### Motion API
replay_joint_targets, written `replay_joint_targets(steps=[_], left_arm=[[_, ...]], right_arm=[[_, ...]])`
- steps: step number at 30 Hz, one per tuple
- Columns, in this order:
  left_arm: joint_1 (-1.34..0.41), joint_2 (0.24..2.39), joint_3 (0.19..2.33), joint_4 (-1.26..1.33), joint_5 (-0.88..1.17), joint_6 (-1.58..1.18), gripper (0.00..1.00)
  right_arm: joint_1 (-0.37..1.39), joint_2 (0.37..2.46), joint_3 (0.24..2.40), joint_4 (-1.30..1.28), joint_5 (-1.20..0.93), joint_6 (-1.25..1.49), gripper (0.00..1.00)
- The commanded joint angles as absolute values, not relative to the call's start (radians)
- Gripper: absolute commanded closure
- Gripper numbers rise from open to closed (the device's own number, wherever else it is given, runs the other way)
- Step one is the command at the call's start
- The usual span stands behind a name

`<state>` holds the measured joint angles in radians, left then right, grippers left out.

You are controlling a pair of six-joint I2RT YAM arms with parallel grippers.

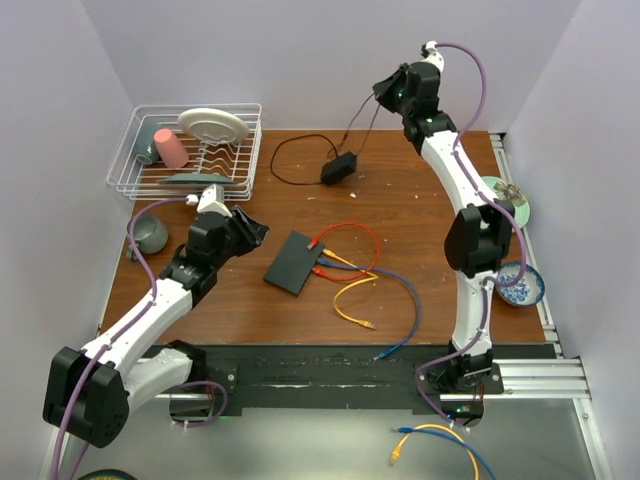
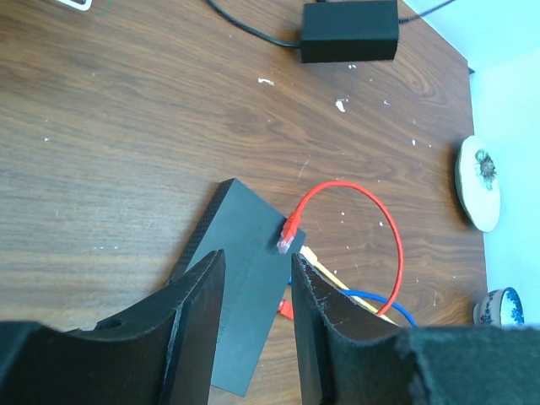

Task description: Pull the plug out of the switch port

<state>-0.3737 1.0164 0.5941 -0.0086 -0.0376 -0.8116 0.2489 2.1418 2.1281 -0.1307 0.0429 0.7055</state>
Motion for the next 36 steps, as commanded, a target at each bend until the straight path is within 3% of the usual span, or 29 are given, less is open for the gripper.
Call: replay_joint_targets(steps=[1,6,7,8,9,10,12,15,26,28,29,36], left_arm=[[-0.376,1.026,0.583,0.038,-0.040,-0.822,0.58],[-0.376,1.048,0.575,0.054,-0.034,-0.825,0.58],[-0.376,1.055,0.575,0.054,-0.034,-0.824,0.58],[-0.376,1.060,0.578,0.055,-0.032,-0.822,0.59],[-0.376,1.065,0.578,0.055,-0.029,-0.822,0.59],[-0.376,1.068,0.580,0.055,-0.028,-0.819,0.59],[-0.376,1.069,0.574,0.063,-0.025,-0.819,0.59],[-0.376,1.071,0.572,0.071,-0.026,-0.819,0.59],[-0.376,1.066,0.638,0.008,-0.028,-0.801,0.59],[-0.376,1.101,0.672,-0.035,-0.020,-0.787,0.58],[-0.376,1.112,0.683,-0.061,-0.011,-0.776,0.58],[-0.377,1.154,0.723,-0.115,-0.017,-0.733,0.56]], right_arm=[[0.236,2.272,2.290,-0.190,0.064,0.732,1.00],[0.207,2.426,2.338,-0.187,0.061,0.764,1.00],[0.196,2.450,2.374,-0.216,0.055,0.768,0.94],[0.190,2.473,2.399,-0.235,0.034,0.764,0.81],[0.187,2.502,2.425,-0.250,0.022,0.759,0.55],[0.186,2.497,2.413,-0.258,0.017,0.753,0.46],[0.187,2.408,2.265,-0.144,0.018,0.741,0.31],[0.189,2.256,2.056,-0.005,0.009,0.756,0.22],[0.323,1.840,1.783,0.008,0.089,0.657,0.13],[0.391,1.780,1.694,0.003,0.144,0.626,0.09],[0.415,1.719,1.656,0.003,0.161,0.602,0.01],[0.560,1.449,1.240,-0.005,0.274,0.534,0.01]])
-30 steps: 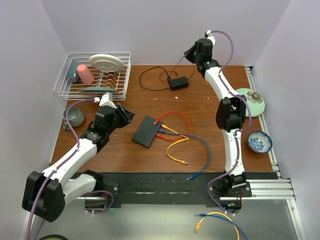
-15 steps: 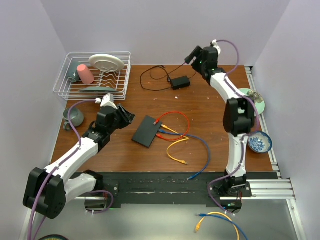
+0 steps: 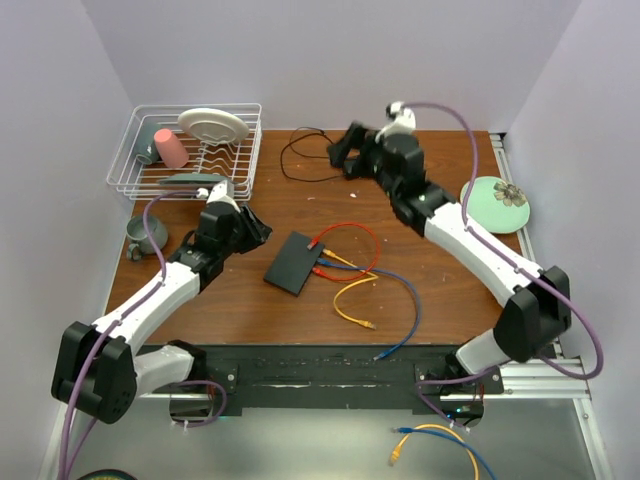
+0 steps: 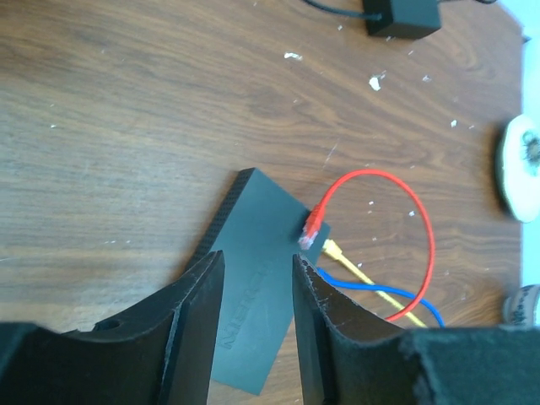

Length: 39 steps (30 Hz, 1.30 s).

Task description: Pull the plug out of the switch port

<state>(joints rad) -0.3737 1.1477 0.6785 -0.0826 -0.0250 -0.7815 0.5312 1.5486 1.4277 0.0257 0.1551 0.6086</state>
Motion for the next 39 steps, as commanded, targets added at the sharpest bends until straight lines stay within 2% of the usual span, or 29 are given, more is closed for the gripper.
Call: replay_joint_targets(steps=[1,6,12,14,15,16,18,23,26,27,29,30,32,33,36,39], left_arm=[[-0.377,1.158,0.729,-0.115,-0.017,-0.726,0.56],[-0.437,1.233,0.776,-0.133,-0.044,-0.696,0.56],[-0.489,1.264,0.787,-0.118,-0.078,-0.690,0.53],[-0.489,1.252,0.749,-0.059,-0.071,-0.693,0.51],[-0.488,1.241,0.733,-0.036,-0.069,-0.704,0.47],[-0.486,1.239,0.718,-0.034,-0.069,-0.739,0.33],[-0.469,1.252,0.719,-0.061,-0.049,-0.755,0.09],[-0.466,1.256,0.673,0.047,0.063,-0.753,0.05],[-0.466,1.269,0.654,0.097,0.104,-0.756,0.17],[-0.468,1.279,0.641,0.110,0.116,-0.758,0.25],[-0.468,1.298,0.627,0.156,0.156,-0.773,0.35],[-0.468,1.317,0.612,0.176,0.172,-0.778,0.49],[-0.468,1.339,0.600,0.244,0.231,-0.793,0.63],[-0.468,1.363,0.591,0.265,0.245,-0.799,0.76],[-0.469,1.408,0.589,0.310,0.270,-0.822,0.97],[-0.469,1.457,0.583,0.356,0.298,-0.838,1.00]], right_arm=[[0.567,1.425,1.212,-0.008,0.282,0.523,0.01],[0.610,1.352,1.121,-0.093,0.281,0.525,0.01],[0.607,1.209,0.899,0.000,0.334,0.584,0.01],[0.574,1.177,0.835,0.041,0.264,0.649,0.01],[0.546,1.174,0.827,0.035,0.218,0.663,0.01],[0.539,1.173,0.819,0.050,0.128,0.660,0.01],[0.535,1.183,0.804,0.080,0.077,0.652,0.01],[0.537,1.204,0.793,0.103,0.014,0.669,0.01],[0.535,1.209,0.766,0.152,-0.039,0.690,0.02],[0.537,1.213,0.761,0.181,-0.052,0.696,0.02],[0.538,1.221,0.750,0.210,-0.080,0.719,0.03],[0.543,1.224,0.749,0.231,-0.100,0.727,0.04],[0.551,1.244,0.750,0.255,-0.120,0.742,0.06],[0.555,1.255,0.750,0.277,-0.141,0.747,0.07],[0.564,1.307,0.761,0.311,-0.164,0.765,0.14],[0.571,1.353,0.759,0.362,-0.204,0.795,0.22]])
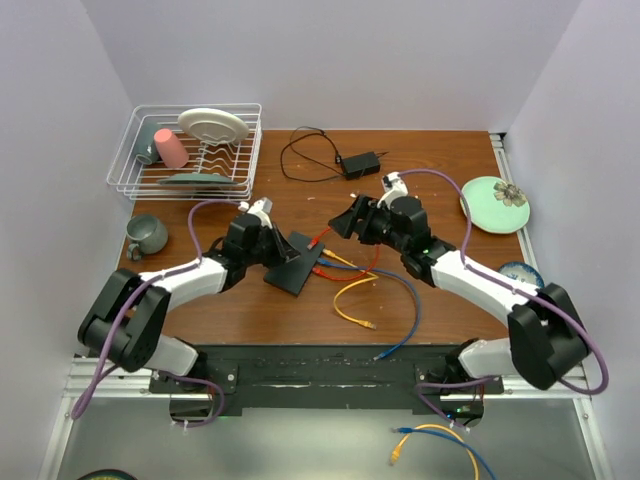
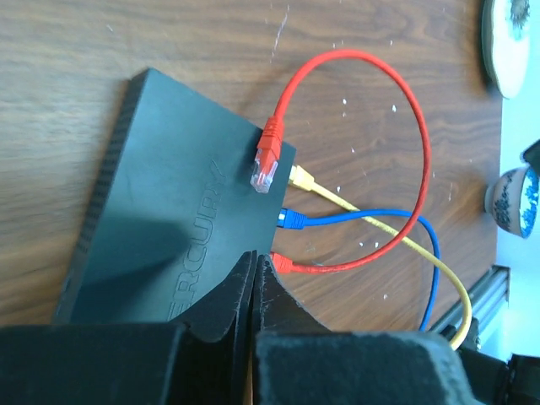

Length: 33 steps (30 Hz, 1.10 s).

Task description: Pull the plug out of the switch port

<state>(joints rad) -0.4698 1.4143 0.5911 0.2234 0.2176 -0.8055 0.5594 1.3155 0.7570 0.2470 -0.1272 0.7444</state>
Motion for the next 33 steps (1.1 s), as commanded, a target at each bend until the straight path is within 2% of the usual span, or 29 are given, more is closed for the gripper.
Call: replay_joint_targets(steps=[1,3,8,14,18,23,25,28,29,32,33], left_arm=[[-0.469,1.465,0.577,0.374,0.301,-0.845,1.00],[-0.469,1.473,0.557,0.405,0.301,-0.851,1.00],[-0.468,1.387,0.526,0.439,0.238,-0.864,1.00],[-0.466,1.451,0.618,0.318,0.251,-0.822,1.00],[-0.466,1.427,0.577,0.270,0.184,-0.848,1.00],[-0.446,1.320,0.538,0.226,0.054,-0.865,1.00],[-0.440,1.281,0.554,0.152,-0.032,-0.864,1.00],[-0.436,1.252,0.584,0.043,-0.138,-0.856,1.00],[-0.433,1.250,0.586,0.003,-0.155,-0.859,1.00],[-0.422,1.252,0.572,-0.044,-0.186,-0.870,1.00],[-0.419,1.256,0.565,-0.046,-0.195,-0.874,1.00]], right_arm=[[0.575,1.362,0.762,0.362,-0.209,0.796,0.24],[0.589,1.367,0.767,0.364,-0.213,0.787,0.28],[0.670,1.278,0.796,0.310,-0.129,0.687,0.26],[0.696,1.290,0.835,0.248,-0.167,0.718,0.29],[0.736,1.261,0.779,0.296,-0.172,0.776,0.36],[0.839,1.269,0.746,0.290,-0.111,0.769,0.55],[0.868,1.290,0.741,0.285,-0.071,0.772,0.67],[0.897,1.333,0.759,0.246,-0.002,0.769,0.78],[0.902,1.348,0.770,0.204,-0.002,0.770,0.88],[0.923,1.419,0.804,0.161,0.041,0.761,1.00],[0.928,1.442,0.824,0.149,0.049,0.761,1.00]])
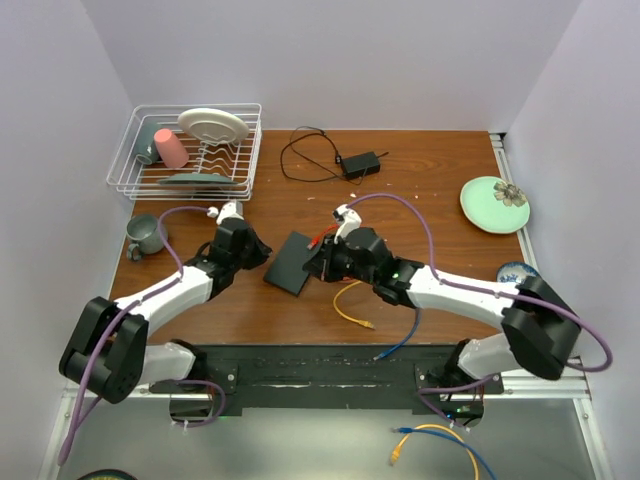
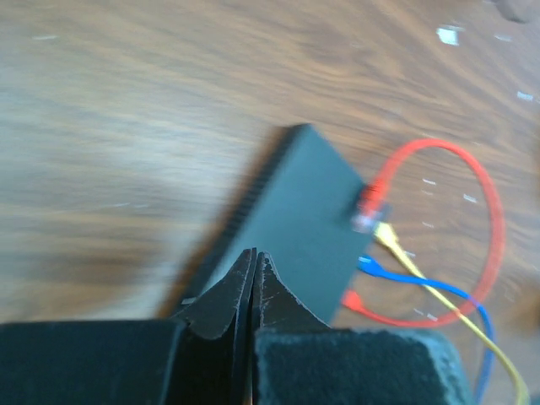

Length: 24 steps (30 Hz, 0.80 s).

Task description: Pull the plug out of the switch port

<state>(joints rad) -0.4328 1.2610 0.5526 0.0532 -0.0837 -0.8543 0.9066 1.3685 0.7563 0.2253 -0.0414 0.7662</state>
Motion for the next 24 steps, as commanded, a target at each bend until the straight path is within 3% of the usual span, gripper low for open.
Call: replay_joint_targets(steps=[1,13,24], left_arm=[[-0.419,1.264,0.551,-0.046,-0.199,-0.880,1.00],[-0.414,1.419,0.535,0.024,-0.144,-0.913,1.00],[-0.433,1.364,0.480,0.091,-0.005,-0.919,1.00]], right_arm=[[0.937,1.462,0.831,0.140,0.057,0.761,1.00],[0.953,1.693,0.954,-0.023,0.146,0.759,1.00],[0.953,1.813,1.065,-0.092,0.158,0.730,1.00]])
